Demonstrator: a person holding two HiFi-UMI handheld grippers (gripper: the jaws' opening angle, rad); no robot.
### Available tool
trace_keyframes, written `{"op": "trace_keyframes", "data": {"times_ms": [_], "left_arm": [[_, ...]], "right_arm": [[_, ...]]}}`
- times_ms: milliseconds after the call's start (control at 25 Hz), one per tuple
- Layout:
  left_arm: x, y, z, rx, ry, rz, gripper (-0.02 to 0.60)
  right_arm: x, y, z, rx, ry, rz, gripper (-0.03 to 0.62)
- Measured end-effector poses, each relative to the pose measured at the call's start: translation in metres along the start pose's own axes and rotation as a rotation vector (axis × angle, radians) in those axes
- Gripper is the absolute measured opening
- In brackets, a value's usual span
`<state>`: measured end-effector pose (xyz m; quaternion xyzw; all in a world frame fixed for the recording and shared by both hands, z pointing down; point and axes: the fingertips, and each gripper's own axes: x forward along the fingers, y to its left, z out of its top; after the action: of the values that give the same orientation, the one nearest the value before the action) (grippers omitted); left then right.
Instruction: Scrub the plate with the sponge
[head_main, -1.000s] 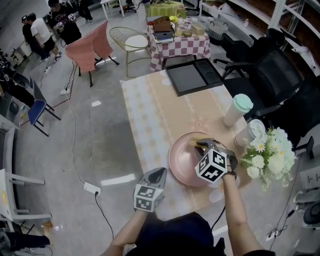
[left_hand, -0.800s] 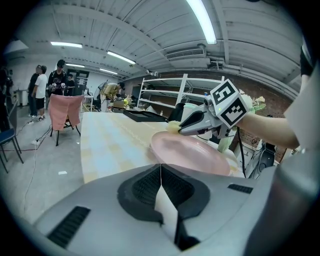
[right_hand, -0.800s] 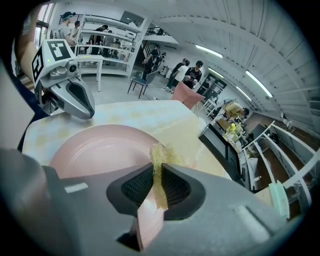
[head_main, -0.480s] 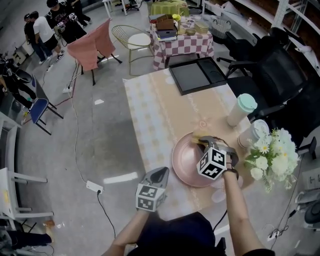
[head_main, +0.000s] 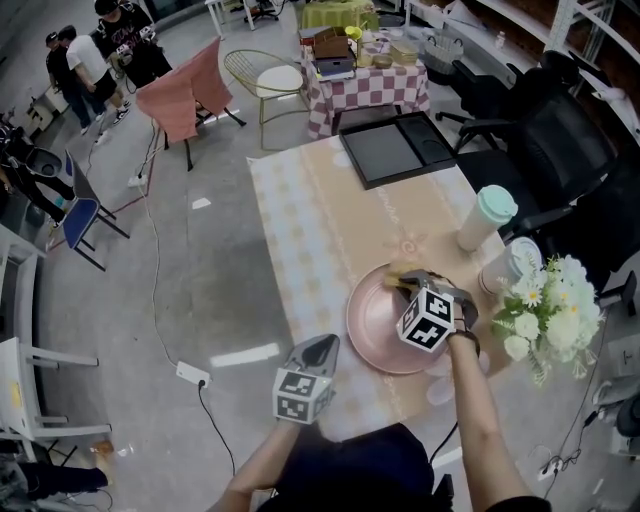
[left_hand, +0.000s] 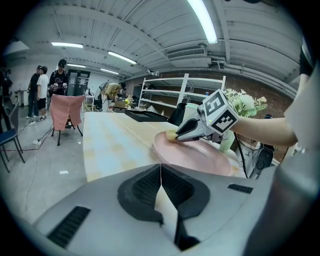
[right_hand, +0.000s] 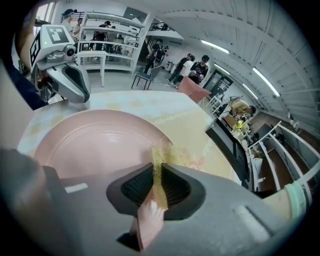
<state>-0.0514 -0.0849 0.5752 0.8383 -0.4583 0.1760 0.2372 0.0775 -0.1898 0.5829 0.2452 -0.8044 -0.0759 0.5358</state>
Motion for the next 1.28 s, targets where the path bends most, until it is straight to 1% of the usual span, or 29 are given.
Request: {"op": "trace_keyframes", "data": {"times_ms": [280, 400, 560, 800, 1280], "left_arm": [[0.001, -0.001, -0.005, 0.000, 0.010, -0.006, 0.012], [0.001, 0.000, -0.006, -0.006, 0.011, -0.002, 0.012], [0.002, 0.000, -0.005, 0.000, 0.002, -0.001, 0.012], [0.000, -0.002, -0.005, 0.001, 0.010, -0.007, 0.012], [0.001, -0.002, -0.006, 0.010, 0.014, -0.011, 0.012]], "right_arm": [[0.008, -0.002, -0.003, 0.062, -0.006, 0.057, 0.051], [0.011, -0.002, -0.006, 0.067, 0.007, 0.072, 0.051], [0.013, -0.002, -0.006, 0.096, -0.003, 0.088, 0.051], [0.012, -0.002, -0.004, 0.132, -0.007, 0.092, 0.051], [0.009, 0.003, -0.005, 0.156, -0.006, 0.100, 0.051]]}}
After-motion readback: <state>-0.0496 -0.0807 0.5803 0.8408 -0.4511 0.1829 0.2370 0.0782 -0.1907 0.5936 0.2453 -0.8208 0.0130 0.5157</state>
